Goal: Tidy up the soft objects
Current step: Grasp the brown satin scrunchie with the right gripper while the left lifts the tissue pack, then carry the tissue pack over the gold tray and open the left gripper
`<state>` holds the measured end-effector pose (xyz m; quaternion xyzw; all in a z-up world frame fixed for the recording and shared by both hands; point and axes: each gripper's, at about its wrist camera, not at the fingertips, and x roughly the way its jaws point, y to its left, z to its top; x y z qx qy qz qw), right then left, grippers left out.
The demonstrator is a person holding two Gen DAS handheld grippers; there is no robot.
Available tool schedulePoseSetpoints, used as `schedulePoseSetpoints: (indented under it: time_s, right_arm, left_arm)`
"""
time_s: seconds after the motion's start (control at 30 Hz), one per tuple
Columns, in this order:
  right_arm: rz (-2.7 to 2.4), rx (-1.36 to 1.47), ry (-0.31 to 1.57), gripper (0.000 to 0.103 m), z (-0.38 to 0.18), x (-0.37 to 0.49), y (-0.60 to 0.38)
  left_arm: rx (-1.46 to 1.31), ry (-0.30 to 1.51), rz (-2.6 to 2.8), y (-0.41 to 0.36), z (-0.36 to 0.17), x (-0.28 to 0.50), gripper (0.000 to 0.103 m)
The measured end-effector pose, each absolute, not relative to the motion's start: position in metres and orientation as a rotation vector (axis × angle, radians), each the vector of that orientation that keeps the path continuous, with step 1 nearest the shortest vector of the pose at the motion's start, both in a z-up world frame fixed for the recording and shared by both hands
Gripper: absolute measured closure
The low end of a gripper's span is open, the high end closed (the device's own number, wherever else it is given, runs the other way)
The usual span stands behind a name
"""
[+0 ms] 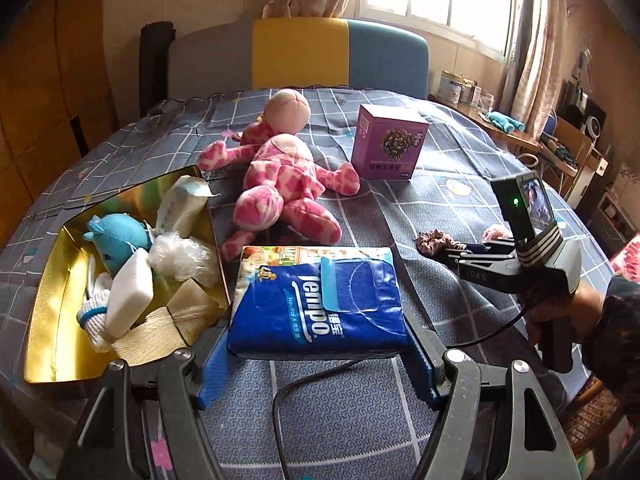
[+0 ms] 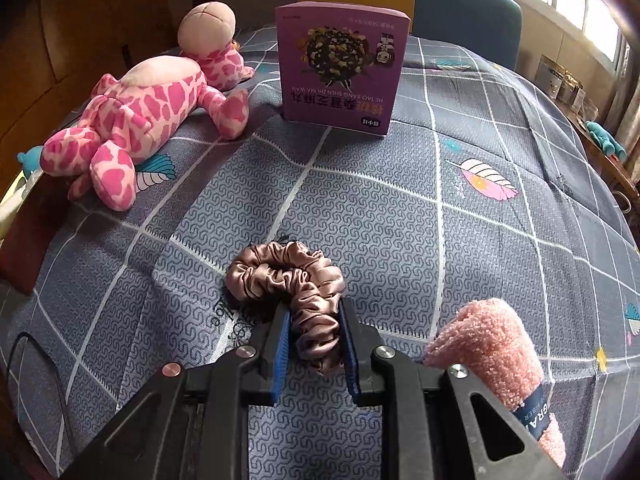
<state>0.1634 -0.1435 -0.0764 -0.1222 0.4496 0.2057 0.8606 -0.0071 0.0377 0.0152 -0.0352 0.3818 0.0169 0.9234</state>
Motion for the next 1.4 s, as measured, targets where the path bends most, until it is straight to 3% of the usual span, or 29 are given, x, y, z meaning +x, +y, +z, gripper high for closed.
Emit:
schedulePoseSetpoints:
  time_s: [0.43, 0.77, 1.03, 1.4]
  right_arm:
    - [0.414, -0.262, 0.877, 0.080, -0.076, 0.157, -0.145]
    - [0.411, -0.266, 0.874, 0.080, -0.077, 0.156, -0.145]
    - [0.409, -0.273, 0.873, 0.080, -0.077, 0.156, -0.145]
    - [0.406, -0.285, 0.868, 0.080, -0.076, 0.156, -0.145]
  left_arm:
    - [-0.176, 0.723, 0.102, 0.082, 0.043, -0.030, 0.030]
    - [-0.377, 0.661, 0.361, 0.201, 0.059, -0.072, 0.030]
    - [-0.593, 0.698, 0.526, 0.280, 0.032, -0.103, 0.030]
    - [-0.660, 0.779, 0.497, 0.314, 0.009, -0.049, 0.029]
